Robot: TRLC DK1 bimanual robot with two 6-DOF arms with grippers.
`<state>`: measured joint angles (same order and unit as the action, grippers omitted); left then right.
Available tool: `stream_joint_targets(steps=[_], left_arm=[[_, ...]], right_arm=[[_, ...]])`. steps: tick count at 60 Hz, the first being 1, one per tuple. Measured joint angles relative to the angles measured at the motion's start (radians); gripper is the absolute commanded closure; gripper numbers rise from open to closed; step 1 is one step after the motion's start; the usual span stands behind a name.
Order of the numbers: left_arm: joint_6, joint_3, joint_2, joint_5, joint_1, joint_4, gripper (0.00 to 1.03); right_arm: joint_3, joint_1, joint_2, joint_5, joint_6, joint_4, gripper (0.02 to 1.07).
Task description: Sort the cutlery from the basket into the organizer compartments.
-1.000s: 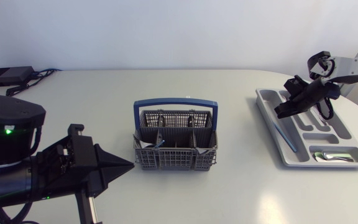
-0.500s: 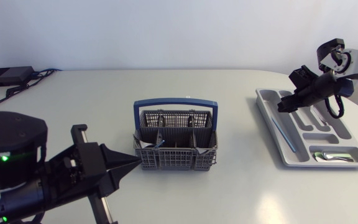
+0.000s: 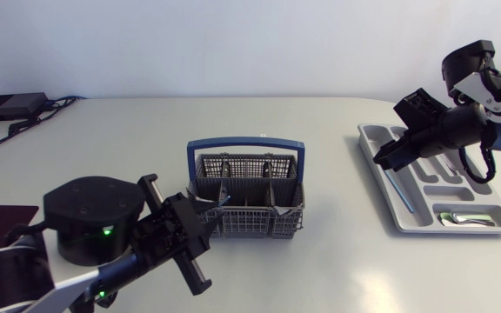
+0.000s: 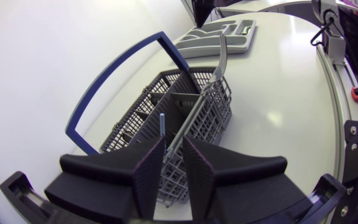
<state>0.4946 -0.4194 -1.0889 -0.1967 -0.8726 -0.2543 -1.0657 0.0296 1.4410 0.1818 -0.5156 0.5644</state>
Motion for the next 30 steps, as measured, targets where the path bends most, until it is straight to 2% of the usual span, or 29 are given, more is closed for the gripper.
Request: stream_joint_targets(steps=[10,30], left_arm=[[0.011,0.0,-0.122,-0.043,0.008,-0.09,0.77],[0.03,-0.02,-0.189,-0.12,0.014,-0.179,0.77]], right_arm=[[0.045,-0.04,-0.06,-0.004,0.012,0.0,0.5],[0.087,-0.094,-0.154,-0.022,0.019,0.004,0.47]])
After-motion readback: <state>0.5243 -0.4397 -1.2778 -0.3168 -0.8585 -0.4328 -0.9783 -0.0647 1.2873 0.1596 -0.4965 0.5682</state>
